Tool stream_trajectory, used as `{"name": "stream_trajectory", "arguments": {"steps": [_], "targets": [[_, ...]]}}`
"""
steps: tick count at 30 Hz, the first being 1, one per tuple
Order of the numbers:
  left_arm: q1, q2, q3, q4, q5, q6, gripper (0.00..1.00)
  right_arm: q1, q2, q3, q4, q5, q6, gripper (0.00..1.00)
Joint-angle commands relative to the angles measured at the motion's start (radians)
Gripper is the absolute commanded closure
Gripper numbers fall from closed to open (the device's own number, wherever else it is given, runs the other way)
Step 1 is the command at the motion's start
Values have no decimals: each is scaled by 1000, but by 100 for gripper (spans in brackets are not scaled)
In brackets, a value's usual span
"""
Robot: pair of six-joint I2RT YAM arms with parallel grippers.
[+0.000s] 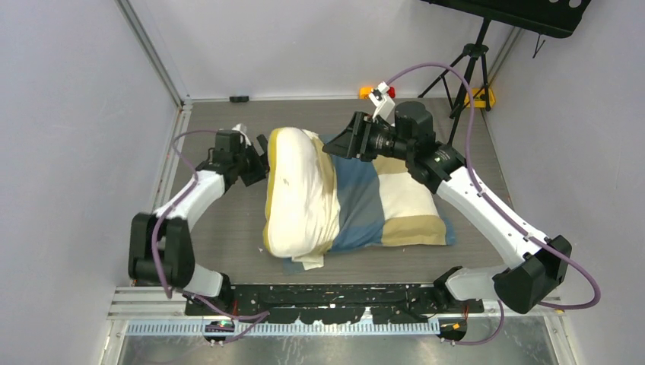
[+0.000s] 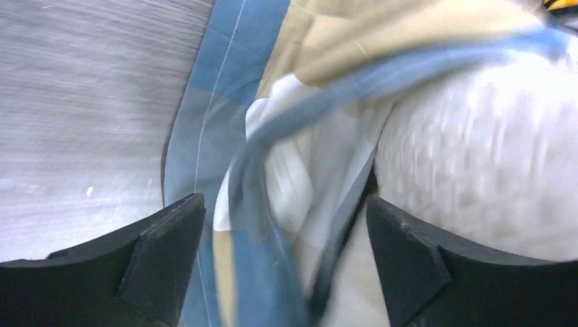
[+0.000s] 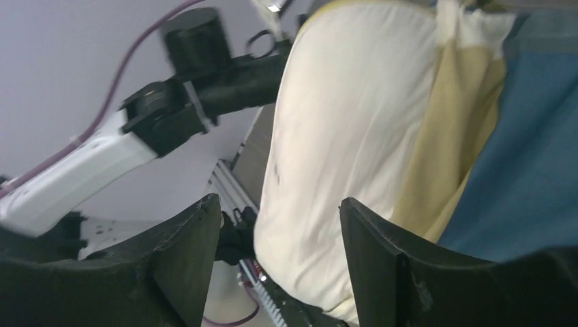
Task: Remove the pillowcase from the pillow
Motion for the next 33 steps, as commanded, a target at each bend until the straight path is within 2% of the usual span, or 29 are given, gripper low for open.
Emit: {"name": "stream_trajectory", "arguments": {"steps": [1, 6, 8, 11, 14, 19, 24, 29, 33], "targets": [[19, -234, -46, -181, -148, 24, 1, 0, -26, 31, -93, 156, -135, 29], [25, -502, -134, -318, -261, -25, 0, 0, -40, 22, -265, 338, -264, 20], [28, -572, -167, -304, -215, -35, 0, 3, -31, 1, -304, 383, -259, 16], [28, -625, -211, -229, -32, -48, 0, 27, -18, -43, -293, 409, -239, 14], [28, -621, -210, -232, 99, -23, 2, 85, 18, -69, -250, 431, -233, 14], [28, -576, -171, -409, -56, 25, 0, 204, 148, 9, -261, 540, -255, 14], [28, -480, -174, -451, -61, 23, 0, 288, 297, 108, -270, 640, -232, 14], [28, -433, -244, -368, -41, 18, 0, 343, 415, 158, -281, 697, -211, 15], [27, -363, -306, -200, 131, -12, 1, 353, 460, 145, -317, 718, -178, 28]]}}
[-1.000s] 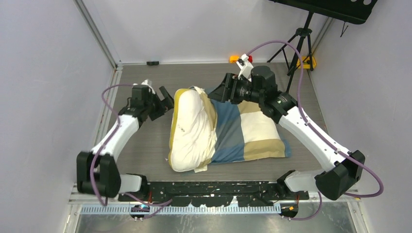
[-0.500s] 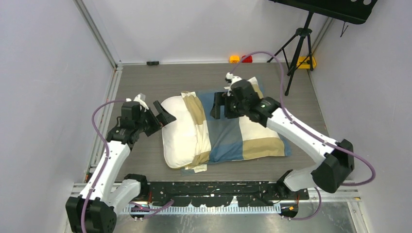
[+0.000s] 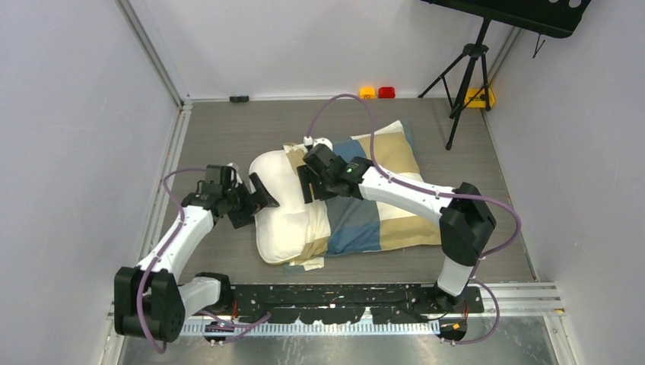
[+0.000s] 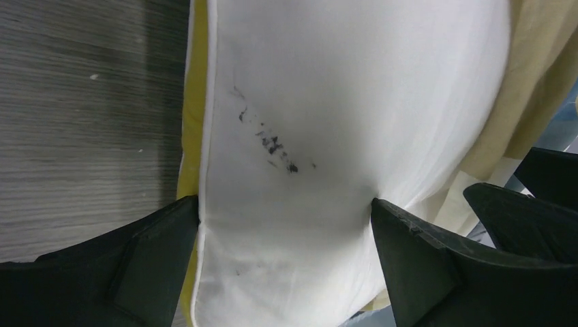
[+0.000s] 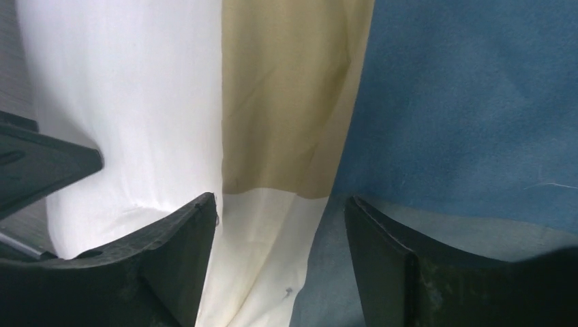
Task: Remove the pillowcase from the pillow
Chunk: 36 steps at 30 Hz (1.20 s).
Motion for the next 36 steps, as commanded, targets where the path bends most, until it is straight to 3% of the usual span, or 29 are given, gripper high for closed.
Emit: {"name": "stream_trajectory", "arguments": {"steps": [1, 4, 6, 7, 8, 10, 12, 15, 19, 25, 28, 32, 34, 36], "targets": [[0, 85, -47, 186, 172, -19, 2, 9, 12, -4, -5, 78, 54, 31], [-2, 158, -46, 247, 210, -28, 6, 8, -18, -91, 64, 80, 83, 42], [-2, 200, -64, 321, 237, -52, 15, 9, -35, -111, 72, 86, 89, 54], [-2, 215, -77, 369, 251, -68, 25, 9, -45, -118, 72, 98, 84, 64], [-1, 223, -92, 416, 255, -81, 42, 8, -56, -131, 75, 121, 78, 78], [0, 215, -100, 438, 213, -90, 77, 6, -83, -162, 86, 176, 69, 95], [0, 178, -71, 381, 164, -67, 98, 3, -122, -184, 71, 234, 57, 100], [6, 92, -7, 252, 59, -14, 100, -30, -211, -267, 86, 323, 38, 100], [75, -19, 9, 178, 0, 12, 100, -174, -327, -350, 81, 270, 17, 100], [261, -86, 33, 112, 72, 26, 100, -399, -477, -452, 78, 234, 13, 100], [294, -83, 57, 89, 131, 23, 100, -473, -530, -460, 53, 241, 34, 100], [295, -84, 79, 99, 204, 11, 100, -484, -581, -455, 52, 174, 15, 99], [295, -86, 90, 95, 238, 9, 100, -484, -597, -444, 49, 107, 2, 84], [294, -93, 92, 104, 269, 0, 100, -485, -605, -420, 22, 26, -5, 53]]}}
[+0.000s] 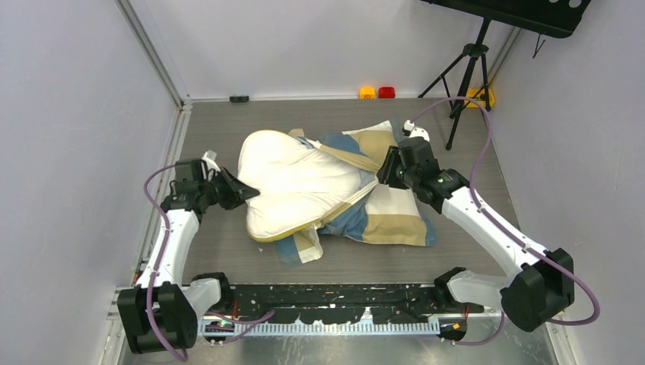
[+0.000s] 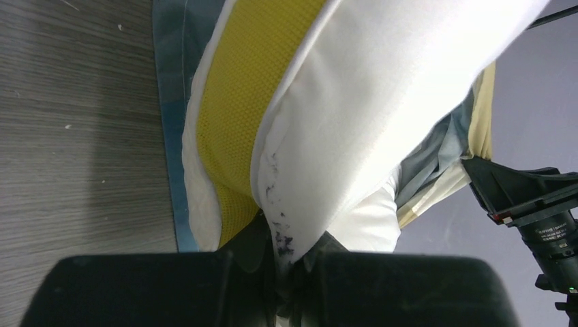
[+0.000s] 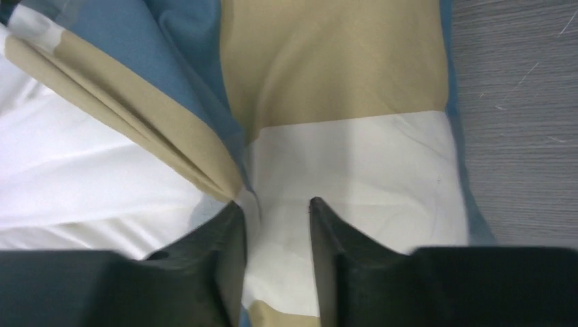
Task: Remove the pillowcase from the pillow
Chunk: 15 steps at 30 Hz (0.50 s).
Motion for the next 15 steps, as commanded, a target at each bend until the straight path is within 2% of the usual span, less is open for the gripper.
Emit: {"name": "stream_trajectory", "arguments": {"steps": [1, 2, 5, 7, 9, 11, 15], "targets": [[51, -39, 54, 55, -4, -5, 100, -55, -60, 45, -104, -1, -59, 42], [51, -47, 41, 72, 10, -14, 100, -54, -64, 53, -123, -29, -55, 34], [52, -72, 11, 81, 6, -19, 100, -54, -97, 54, -187, -65, -20, 20], [51, -81, 11, 54, -26, -2, 100, -55, -131, 33, -221, -46, 8, 18], [51, -88, 30, -19, -125, 5, 100, -55, -154, 11, -273, -22, 51, 12], [53, -98, 52, -71, -247, -9, 100, -55, -171, -8, -320, -5, 87, 11], [57, -118, 84, -102, -380, -4, 100, -58, -233, -59, -374, 68, 126, 8]]}}
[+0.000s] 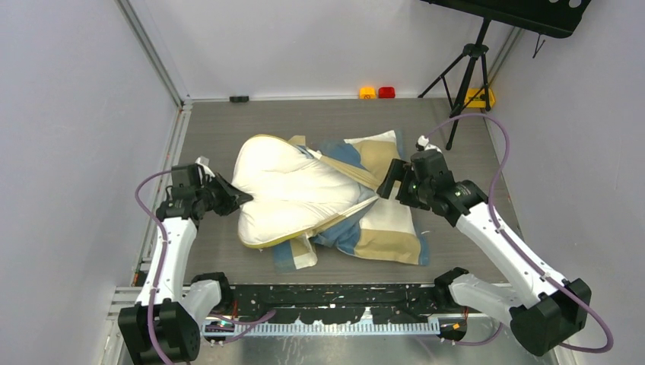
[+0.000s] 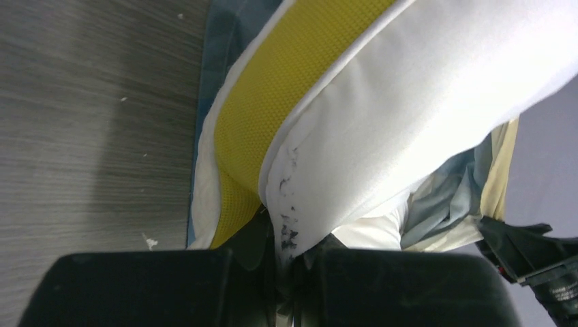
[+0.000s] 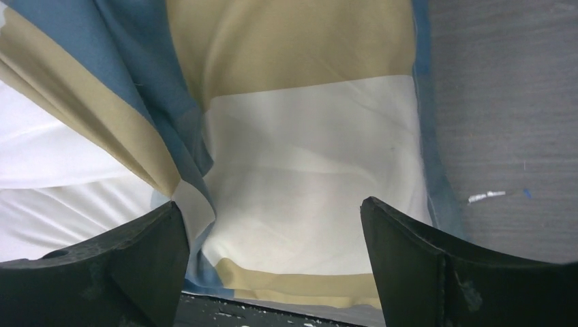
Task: Remove the pillowcase from the pillow
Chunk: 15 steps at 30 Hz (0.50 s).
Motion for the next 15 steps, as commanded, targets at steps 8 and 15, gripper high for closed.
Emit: {"name": "stream_trajectory", "arguments": {"steps": [8, 15], "targets": [[7, 56, 48, 221, 95, -42, 100, -12, -57, -23, 265, -517, 53, 3], [-177, 52, 77, 199, -10, -35, 100, 258, 228, 318, 164, -202, -10, 3]]}}
